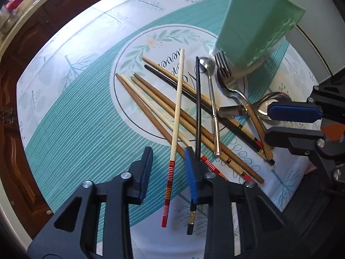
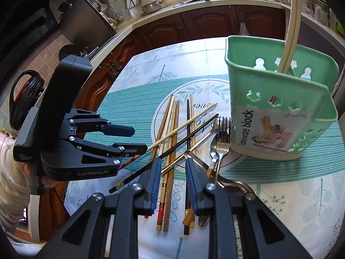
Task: Organize utensils
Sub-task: 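Close the left gripper on a red-striped chopstick while the right gripper approaches the pile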
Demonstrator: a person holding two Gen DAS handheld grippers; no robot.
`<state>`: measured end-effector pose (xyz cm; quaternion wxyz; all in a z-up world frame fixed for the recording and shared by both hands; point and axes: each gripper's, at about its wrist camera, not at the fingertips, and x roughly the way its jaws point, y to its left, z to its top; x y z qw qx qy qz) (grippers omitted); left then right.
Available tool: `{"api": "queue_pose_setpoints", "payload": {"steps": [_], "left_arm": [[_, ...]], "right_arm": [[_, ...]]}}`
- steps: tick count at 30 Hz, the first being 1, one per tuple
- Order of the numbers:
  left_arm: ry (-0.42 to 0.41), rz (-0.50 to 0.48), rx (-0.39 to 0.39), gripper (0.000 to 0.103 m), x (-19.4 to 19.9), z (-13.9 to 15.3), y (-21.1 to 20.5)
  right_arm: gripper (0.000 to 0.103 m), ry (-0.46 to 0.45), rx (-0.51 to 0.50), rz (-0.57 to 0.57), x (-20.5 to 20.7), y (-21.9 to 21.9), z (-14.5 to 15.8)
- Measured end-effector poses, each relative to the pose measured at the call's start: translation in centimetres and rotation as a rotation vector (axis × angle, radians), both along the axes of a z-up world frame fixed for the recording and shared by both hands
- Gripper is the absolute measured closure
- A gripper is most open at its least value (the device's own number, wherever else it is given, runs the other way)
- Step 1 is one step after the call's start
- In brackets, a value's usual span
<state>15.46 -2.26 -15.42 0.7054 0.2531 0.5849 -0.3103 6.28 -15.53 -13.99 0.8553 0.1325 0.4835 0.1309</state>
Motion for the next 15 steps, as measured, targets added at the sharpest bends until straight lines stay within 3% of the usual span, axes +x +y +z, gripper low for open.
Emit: {"api": "queue_pose_setpoints", "payload": {"steps": [8,15], "left_arm": [[0.023,-0.097,0.054,0.083,0.8,-1.2,-2.1],[0.071,-0.124,0.102,0.083,1.8,-2.2,-3.2]], "right_arm": [[0.080,0.046,0.026,-0.031,0.1,-0.1,-1.0],[0.080,0.058,0.029,-0.057,0.4,-0.4,-1.2]]}}
